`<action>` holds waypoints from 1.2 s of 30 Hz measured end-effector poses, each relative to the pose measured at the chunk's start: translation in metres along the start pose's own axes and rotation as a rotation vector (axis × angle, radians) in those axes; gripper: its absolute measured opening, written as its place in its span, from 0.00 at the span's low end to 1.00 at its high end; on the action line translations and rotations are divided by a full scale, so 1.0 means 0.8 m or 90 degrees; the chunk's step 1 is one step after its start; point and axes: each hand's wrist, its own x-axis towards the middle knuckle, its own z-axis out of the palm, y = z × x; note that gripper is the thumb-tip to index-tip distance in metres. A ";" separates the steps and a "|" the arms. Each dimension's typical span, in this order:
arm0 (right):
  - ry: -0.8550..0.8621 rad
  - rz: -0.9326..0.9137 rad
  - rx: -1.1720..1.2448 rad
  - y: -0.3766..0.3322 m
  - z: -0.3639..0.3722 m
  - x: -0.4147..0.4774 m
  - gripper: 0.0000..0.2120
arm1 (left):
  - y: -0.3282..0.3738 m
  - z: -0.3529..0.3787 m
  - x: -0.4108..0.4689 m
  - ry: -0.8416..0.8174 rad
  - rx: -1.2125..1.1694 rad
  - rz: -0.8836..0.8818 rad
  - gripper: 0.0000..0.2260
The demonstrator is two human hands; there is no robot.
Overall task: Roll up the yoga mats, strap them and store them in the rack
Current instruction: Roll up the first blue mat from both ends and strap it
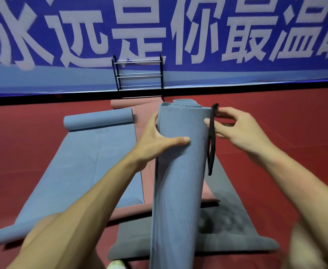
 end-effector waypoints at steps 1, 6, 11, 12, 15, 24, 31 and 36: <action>-0.006 -0.012 -0.050 -0.010 -0.003 0.006 0.27 | 0.000 0.000 0.001 -0.002 -0.006 -0.001 0.43; -0.035 -0.031 -0.282 -0.052 0.007 0.031 0.34 | 0.004 0.007 0.000 -0.018 0.002 0.014 0.43; 0.070 -0.010 -0.341 -0.056 0.027 0.013 0.29 | 0.005 0.013 -0.003 -0.019 -0.019 0.028 0.41; 0.095 -0.010 -0.342 -0.056 0.027 0.008 0.29 | 0.005 0.013 -0.003 -0.016 -0.016 0.033 0.40; 0.097 0.009 -0.396 -0.063 0.023 0.003 0.33 | 0.007 0.013 -0.003 -0.006 0.003 0.057 0.32; -0.113 0.165 -0.605 -0.075 -0.040 0.005 0.34 | 0.006 -0.001 0.001 -0.015 0.031 0.043 0.37; -0.133 -0.001 -0.509 -0.072 -0.039 0.007 0.30 | 0.011 0.010 -0.004 -0.052 0.018 0.056 0.35; -0.119 -0.067 -0.403 -0.069 -0.017 0.003 0.31 | 0.010 0.020 -0.006 -0.075 -0.012 0.061 0.38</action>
